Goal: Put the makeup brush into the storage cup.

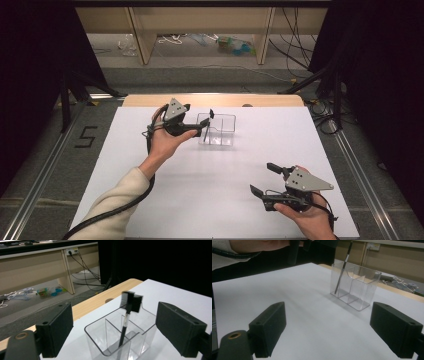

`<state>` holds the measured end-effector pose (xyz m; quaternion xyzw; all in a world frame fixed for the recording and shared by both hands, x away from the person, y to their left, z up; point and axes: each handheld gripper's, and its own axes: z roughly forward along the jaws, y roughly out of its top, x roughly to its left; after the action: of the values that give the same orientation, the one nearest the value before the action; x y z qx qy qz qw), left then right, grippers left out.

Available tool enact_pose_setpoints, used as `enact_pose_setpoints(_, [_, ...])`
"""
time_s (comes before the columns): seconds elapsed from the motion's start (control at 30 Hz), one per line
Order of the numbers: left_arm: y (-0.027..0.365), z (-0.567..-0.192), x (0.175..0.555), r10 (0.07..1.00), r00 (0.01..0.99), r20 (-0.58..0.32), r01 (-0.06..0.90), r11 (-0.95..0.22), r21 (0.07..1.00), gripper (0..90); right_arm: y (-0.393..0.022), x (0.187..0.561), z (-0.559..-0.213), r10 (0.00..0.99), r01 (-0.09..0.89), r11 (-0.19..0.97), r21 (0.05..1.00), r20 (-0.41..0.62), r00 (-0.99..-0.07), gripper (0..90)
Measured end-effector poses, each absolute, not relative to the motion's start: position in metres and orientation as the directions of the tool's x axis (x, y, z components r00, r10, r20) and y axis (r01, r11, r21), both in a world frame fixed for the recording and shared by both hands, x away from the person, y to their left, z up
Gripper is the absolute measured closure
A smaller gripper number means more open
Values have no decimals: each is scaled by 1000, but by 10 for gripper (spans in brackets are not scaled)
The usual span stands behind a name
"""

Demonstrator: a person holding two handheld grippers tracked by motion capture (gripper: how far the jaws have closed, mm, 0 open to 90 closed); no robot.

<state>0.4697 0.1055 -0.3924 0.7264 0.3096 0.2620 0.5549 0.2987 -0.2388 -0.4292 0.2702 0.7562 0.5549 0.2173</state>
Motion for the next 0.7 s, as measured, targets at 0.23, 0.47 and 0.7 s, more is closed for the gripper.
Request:
enact_pose_setpoints(0.23, [117, -383, 453, 726, 687, 28, 131, -162, 978, 143, -238, 298, -429, 651, 172, 238, 956, -26, -758, 147])
enact_pose_setpoints(0.47, [126, -379, 439, 718, 695, 36, 117, -163, 980, 146, -238, 299, -429, 651, 172, 240, 955, -27, -759, 147])
enact_pose_setpoints(0.7, [133, -380, 424, 705, 709, 31, 112, -156, 981, 146, -238, 299, -429, 650, 174, 240, 955, -25, -759, 147])
